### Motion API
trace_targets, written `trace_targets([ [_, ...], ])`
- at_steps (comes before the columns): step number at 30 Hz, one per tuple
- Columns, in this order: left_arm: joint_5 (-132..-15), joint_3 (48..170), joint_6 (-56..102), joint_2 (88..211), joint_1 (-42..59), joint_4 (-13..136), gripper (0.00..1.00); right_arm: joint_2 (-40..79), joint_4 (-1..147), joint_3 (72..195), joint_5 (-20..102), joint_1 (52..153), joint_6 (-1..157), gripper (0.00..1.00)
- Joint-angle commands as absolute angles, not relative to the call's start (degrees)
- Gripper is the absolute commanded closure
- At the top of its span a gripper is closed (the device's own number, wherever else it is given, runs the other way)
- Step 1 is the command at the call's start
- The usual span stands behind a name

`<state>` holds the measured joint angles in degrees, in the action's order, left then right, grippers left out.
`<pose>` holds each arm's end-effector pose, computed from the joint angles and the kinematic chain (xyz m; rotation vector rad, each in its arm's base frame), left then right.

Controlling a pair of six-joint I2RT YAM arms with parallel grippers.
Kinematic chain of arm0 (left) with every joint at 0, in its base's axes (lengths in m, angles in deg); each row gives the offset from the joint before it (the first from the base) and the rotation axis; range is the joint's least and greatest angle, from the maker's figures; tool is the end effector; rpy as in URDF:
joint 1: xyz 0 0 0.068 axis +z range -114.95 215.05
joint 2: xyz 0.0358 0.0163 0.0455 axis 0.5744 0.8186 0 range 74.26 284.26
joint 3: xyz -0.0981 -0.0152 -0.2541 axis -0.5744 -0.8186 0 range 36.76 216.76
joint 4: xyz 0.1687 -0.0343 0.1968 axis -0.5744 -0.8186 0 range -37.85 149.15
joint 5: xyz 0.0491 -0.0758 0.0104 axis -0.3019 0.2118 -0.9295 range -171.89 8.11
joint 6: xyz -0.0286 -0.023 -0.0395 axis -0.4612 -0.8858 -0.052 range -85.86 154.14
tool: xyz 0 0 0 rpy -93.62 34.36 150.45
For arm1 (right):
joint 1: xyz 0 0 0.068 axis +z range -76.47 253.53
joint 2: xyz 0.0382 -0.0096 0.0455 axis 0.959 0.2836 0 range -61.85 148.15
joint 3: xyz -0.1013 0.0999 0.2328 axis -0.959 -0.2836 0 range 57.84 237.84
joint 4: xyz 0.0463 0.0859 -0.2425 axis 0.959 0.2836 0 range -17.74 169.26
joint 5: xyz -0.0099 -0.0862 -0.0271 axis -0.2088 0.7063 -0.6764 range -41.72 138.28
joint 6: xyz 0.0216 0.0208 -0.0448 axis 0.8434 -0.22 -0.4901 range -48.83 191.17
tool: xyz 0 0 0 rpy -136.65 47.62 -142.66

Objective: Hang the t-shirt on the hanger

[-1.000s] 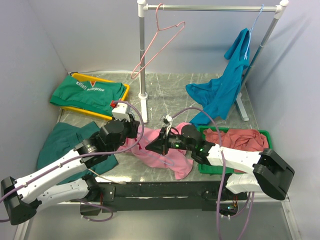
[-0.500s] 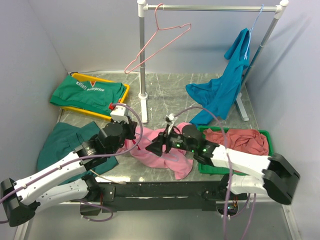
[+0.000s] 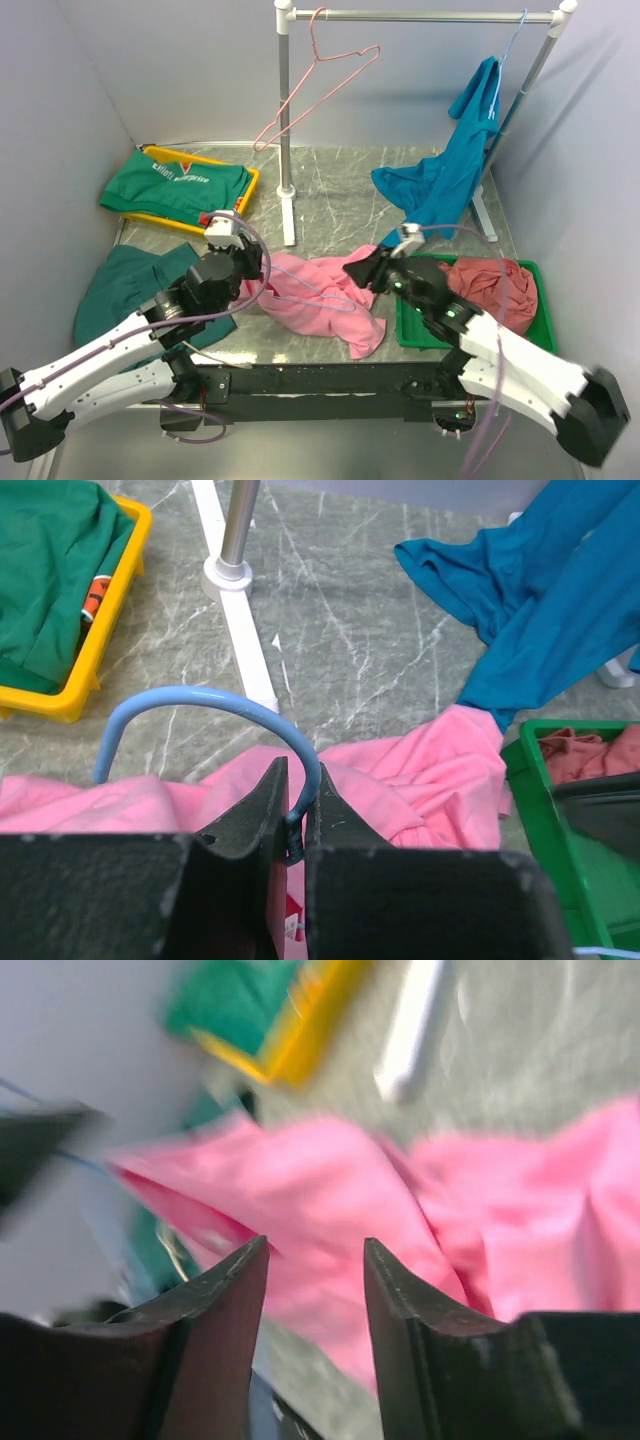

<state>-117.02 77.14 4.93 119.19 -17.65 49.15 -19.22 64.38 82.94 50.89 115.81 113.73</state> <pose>0.1266 -0.1321 0.3145 -0.0635 1.8008 -0.4691 0.1383 0.1236 0.2573 0.0402 1.8572 1.0266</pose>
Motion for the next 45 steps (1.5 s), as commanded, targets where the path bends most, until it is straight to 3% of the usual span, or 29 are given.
trace_targets([
  [1,-114.6,75.5,5.9,115.5,-17.7,53.5,0.99,-7.2,57.6,85.3,35.0,114.8,114.2,0.54],
  [14,-113.0,72.1,6.3,108.5,-17.8,53.1,0.99,21.7,56.3,100.4,35.8,124.0,107.4,0.53],
  [26,-112.6,72.2,5.8,108.6,-17.8,52.9,0.99,29.8,53.1,103.2,38.1,127.9,108.1,0.33],
  [30,-112.4,72.2,5.8,108.5,-17.8,53.2,0.99,31.7,54.1,104.3,41.3,129.2,110.3,0.22],
  [33,-112.7,72.4,5.9,108.5,-17.8,52.8,0.99,32.6,52.7,103.2,42.4,129.5,113.1,0.21],
  [35,-112.8,72.4,5.9,108.4,-17.8,52.9,0.99,33.2,52.0,102.5,43.7,130.0,114.7,0.25],
  [38,-112.7,72.3,5.7,108.1,-17.8,53.3,0.99,33.8,49.8,100.8,44.2,130.2,116.4,0.52],
  [39,-113.0,72.2,5.3,108.1,-17.8,53.3,0.99,33.6,49.8,100.5,44.8,130.2,116.7,0.74],
  [42,-114.5,72.4,4.7,108.2,-17.9,52.6,0.99,30.7,49.6,97.8,46.8,130.2,117.4,1.00],
  [45,-116.2,72.4,4.1,108.4,-17.8,52.5,0.99,24.6,48.6,92.7,48.2,130.7,118.1,1.00],
])
